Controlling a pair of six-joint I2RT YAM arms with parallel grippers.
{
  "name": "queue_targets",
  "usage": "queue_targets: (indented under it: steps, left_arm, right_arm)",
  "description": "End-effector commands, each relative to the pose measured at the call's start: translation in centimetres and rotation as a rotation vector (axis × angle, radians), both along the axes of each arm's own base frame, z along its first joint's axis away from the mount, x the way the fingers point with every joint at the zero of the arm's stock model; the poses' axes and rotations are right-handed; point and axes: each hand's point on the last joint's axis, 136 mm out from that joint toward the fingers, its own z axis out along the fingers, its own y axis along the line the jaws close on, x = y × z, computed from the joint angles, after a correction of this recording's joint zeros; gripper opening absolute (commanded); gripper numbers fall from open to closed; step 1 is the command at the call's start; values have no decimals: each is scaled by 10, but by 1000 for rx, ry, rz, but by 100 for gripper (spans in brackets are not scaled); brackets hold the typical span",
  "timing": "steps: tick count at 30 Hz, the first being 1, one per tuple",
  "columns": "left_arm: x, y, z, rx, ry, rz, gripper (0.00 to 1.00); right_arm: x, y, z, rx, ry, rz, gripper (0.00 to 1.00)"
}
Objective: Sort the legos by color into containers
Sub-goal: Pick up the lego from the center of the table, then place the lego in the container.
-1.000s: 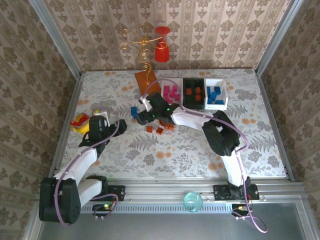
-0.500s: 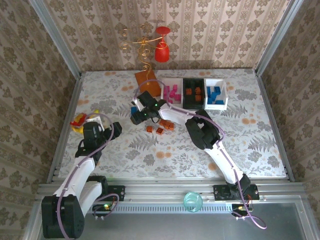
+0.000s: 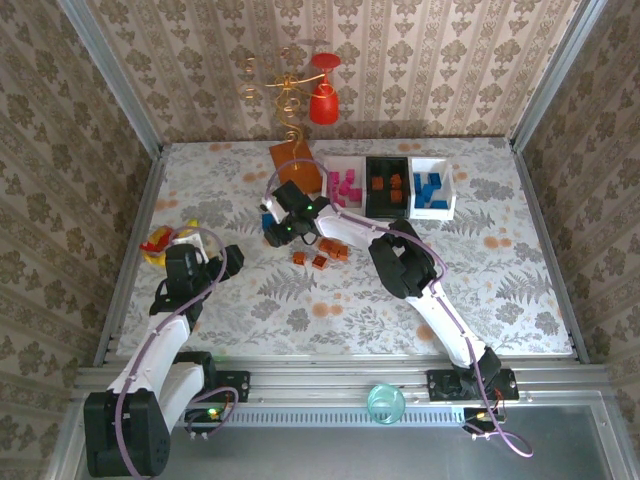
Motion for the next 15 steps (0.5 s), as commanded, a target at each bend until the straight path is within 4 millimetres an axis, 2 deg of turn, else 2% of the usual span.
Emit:
queue_targets:
  steps: [1, 6, 9, 12, 15]
  left_arm:
    - [-4, -2, -2, -34, 7, -7, 88]
    - [-1, -10, 5, -78, -16, -29, 87]
    - [1, -19, 15, -124, -44, -56, 86]
    - [3, -34, 26, -151, -75, -100, 86]
    - [4, -52, 39, -153, -105, -150, 86]
  right_arm:
    - [-23, -3, 17, 2, 32, 50, 34]
    - [-43, -14, 63, 92, 1, 72, 29]
    - [-52, -30, 92, 162, -26, 53, 28]
    - [-54, -61, 123, 247, -47, -8, 27]
    - [-47, -112, 147, 319, -72, -133, 27]
